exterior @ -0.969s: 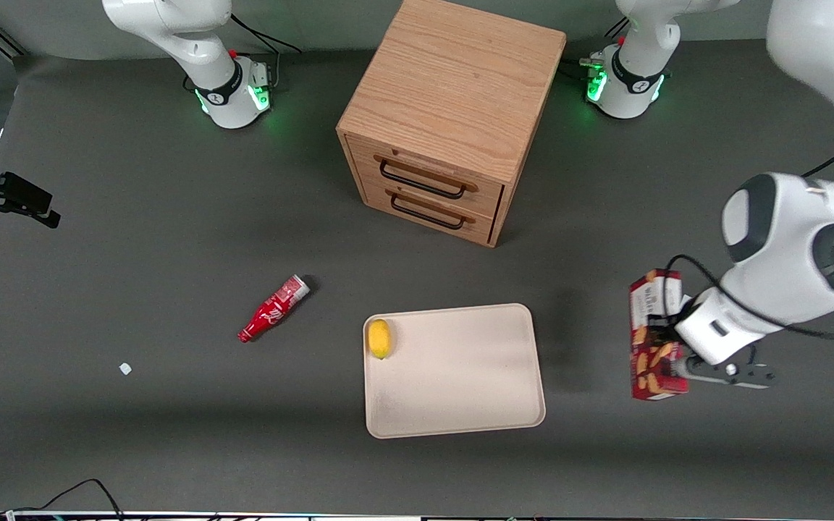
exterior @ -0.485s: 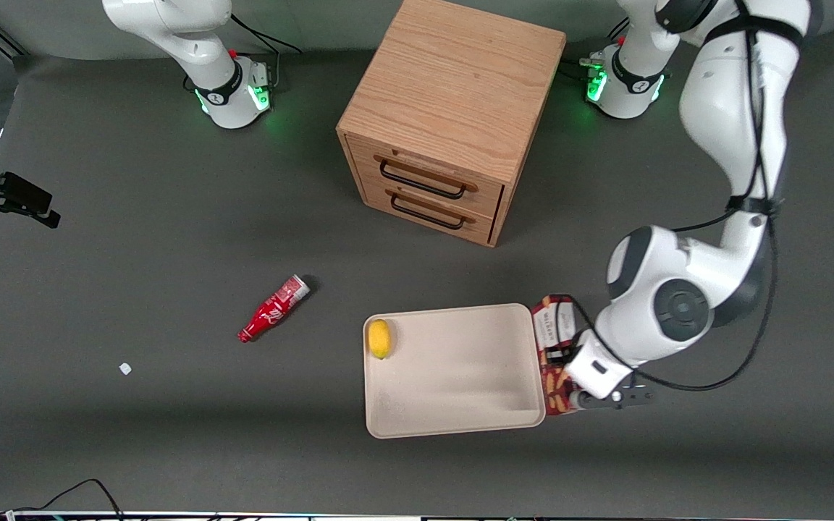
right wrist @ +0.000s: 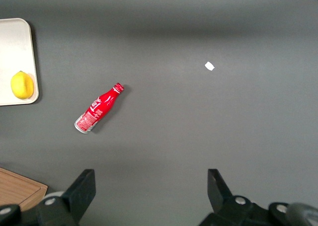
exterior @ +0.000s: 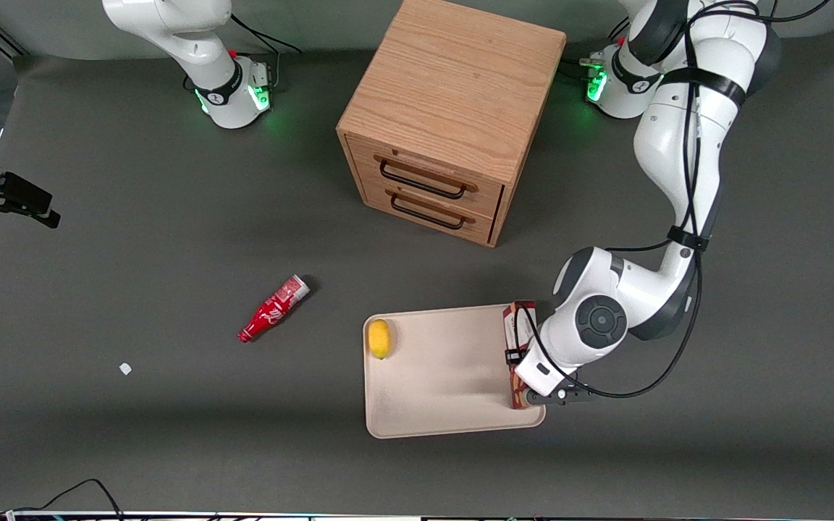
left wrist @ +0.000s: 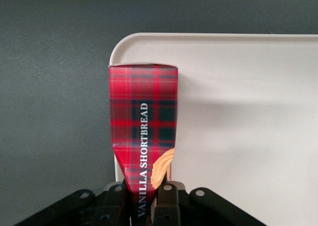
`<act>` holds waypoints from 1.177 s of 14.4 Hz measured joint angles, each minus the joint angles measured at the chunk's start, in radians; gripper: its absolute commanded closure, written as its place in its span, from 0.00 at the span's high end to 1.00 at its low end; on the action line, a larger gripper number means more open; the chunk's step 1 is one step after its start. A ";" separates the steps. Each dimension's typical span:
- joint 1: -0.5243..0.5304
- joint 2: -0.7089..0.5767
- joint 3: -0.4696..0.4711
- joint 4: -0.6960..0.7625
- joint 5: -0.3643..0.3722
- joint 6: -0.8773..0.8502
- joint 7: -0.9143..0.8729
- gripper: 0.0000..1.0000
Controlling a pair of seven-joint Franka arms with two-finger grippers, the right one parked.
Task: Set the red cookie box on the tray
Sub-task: 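Carry the upright box over the white tray and lower it, then open the left gripper to release the box on the tray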
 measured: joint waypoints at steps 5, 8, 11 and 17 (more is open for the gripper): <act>-0.001 0.001 0.002 0.003 0.013 0.000 -0.003 0.57; -0.002 0.002 0.003 0.003 0.036 -0.001 -0.016 1.00; -0.006 0.000 0.002 0.003 0.050 0.000 -0.049 1.00; 0.064 -0.203 0.004 -0.076 -0.025 -0.014 -0.024 1.00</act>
